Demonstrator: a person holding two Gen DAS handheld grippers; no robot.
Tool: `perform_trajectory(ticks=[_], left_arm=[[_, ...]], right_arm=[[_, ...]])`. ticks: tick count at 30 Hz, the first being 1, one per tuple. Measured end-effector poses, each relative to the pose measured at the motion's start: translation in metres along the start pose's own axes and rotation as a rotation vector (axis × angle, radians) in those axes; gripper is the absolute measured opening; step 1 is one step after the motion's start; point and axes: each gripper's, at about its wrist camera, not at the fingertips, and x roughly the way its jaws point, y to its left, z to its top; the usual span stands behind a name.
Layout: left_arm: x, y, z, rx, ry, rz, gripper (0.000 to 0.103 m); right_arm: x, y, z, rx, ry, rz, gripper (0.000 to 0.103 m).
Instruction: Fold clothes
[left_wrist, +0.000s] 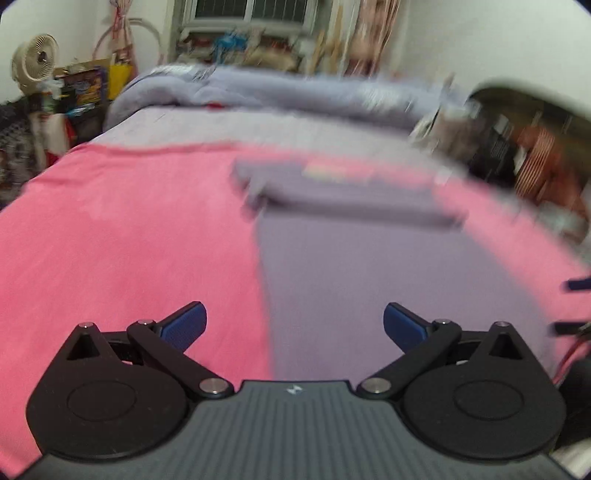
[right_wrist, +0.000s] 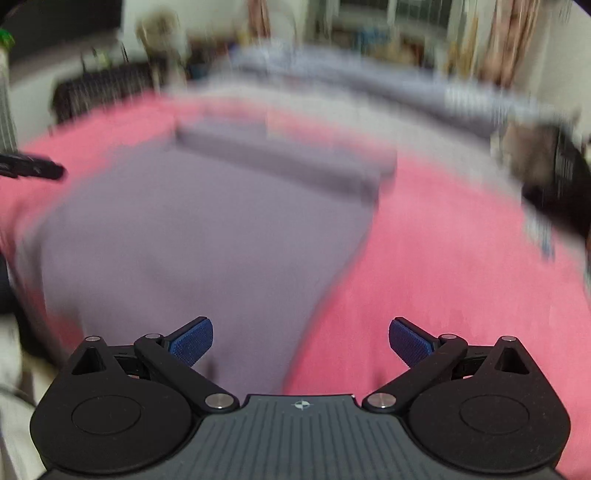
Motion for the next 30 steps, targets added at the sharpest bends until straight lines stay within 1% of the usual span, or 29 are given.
perform_trajectory(ticks=[1,2,3,5,6,8,9,10,11,12,14,16,17,18,19,20,22,23,24,26,28,30], left_arm=[[0.005,-0.002,0.011,-0.013,-0.015,-0.020,0.102],[0.013,-0.005,0.019,-0.012,-0.022,-0.022,0.102],[0.022,-0.009,0.023,-0.007,-0.018,-0.025,0.102],[0.042,-0.014,0.021,-0.006,0.015,-0.044,0.102],[0.050,-0.016,0.016,-0.014,0.044,-0.049,0.102],[0.065,-0.015,-0.003,-0.011,0.121,-0.030,0.102],[0.069,-0.015,-0.015,0.008,0.156,-0.001,0.102],[0.069,-0.016,-0.027,0.055,0.159,0.014,0.102],[0.061,-0.020,-0.037,0.117,0.134,0.017,0.103],[0.054,-0.023,-0.045,0.168,0.117,0.020,0.103],[0.040,-0.021,-0.048,0.179,0.119,0.017,0.103],[0.028,-0.017,-0.042,0.153,0.099,0.000,0.102],[0.023,-0.015,-0.033,0.137,0.068,-0.044,0.102],[0.019,-0.013,-0.025,0.122,0.036,-0.087,0.102],[0.017,-0.013,-0.015,0.111,0.008,-0.133,0.102],[0.024,-0.018,-0.002,0.111,-0.008,-0.185,0.103],[0.039,-0.029,0.022,0.119,-0.038,-0.283,0.103],[0.053,-0.037,0.031,0.147,-0.036,-0.308,0.103],[0.069,-0.046,0.037,0.178,-0.017,-0.327,0.103],[0.100,-0.065,0.041,0.235,0.059,-0.354,0.103],[0.115,-0.072,0.030,0.283,0.144,-0.359,0.103],[0.126,-0.075,0.013,0.332,0.229,-0.353,0.103]], right_arm=[[0.007,0.001,0.014,-0.005,-0.030,0.008,0.103],[0.018,0.001,0.029,-0.009,-0.048,0.016,0.103],[0.030,0.002,0.042,-0.006,-0.060,0.028,0.103],[0.058,0.005,0.062,0.025,-0.054,0.080,0.103],[0.073,0.008,0.065,0.033,-0.026,0.113,0.103],[0.101,0.017,0.058,0.012,0.067,0.135,0.103],[0.115,0.022,0.054,0.001,0.114,0.146,0.103],[0.122,0.025,0.047,-0.009,0.133,0.152,0.103],[0.115,0.024,0.035,-0.005,0.095,0.158,0.103],[0.103,0.017,0.025,0.026,0.060,0.178,0.103],[0.080,0.002,0.003,0.073,0.062,0.214,0.103],[0.055,-0.005,-0.011,0.035,0.068,0.209,0.103],[0.045,-0.007,-0.017,0.011,0.085,0.199,0.103],[0.039,-0.008,-0.020,-0.015,0.127,0.181,0.103],[0.035,-0.009,-0.021,-0.017,0.161,0.176,0.103],[0.030,-0.012,-0.020,-0.003,0.170,0.170,0.103],[0.021,-0.017,-0.017,0.035,0.156,0.155,0.103],[0.018,-0.021,-0.012,0.055,0.132,0.158,0.103],[0.015,-0.024,-0.008,0.075,0.107,0.162,0.103],[0.009,-0.031,0.000,0.115,0.059,0.168,0.103],[0.015,-0.036,0.014,0.131,0.027,0.186,0.103],[0.027,-0.029,0.023,0.118,0.021,0.196,0.103]])
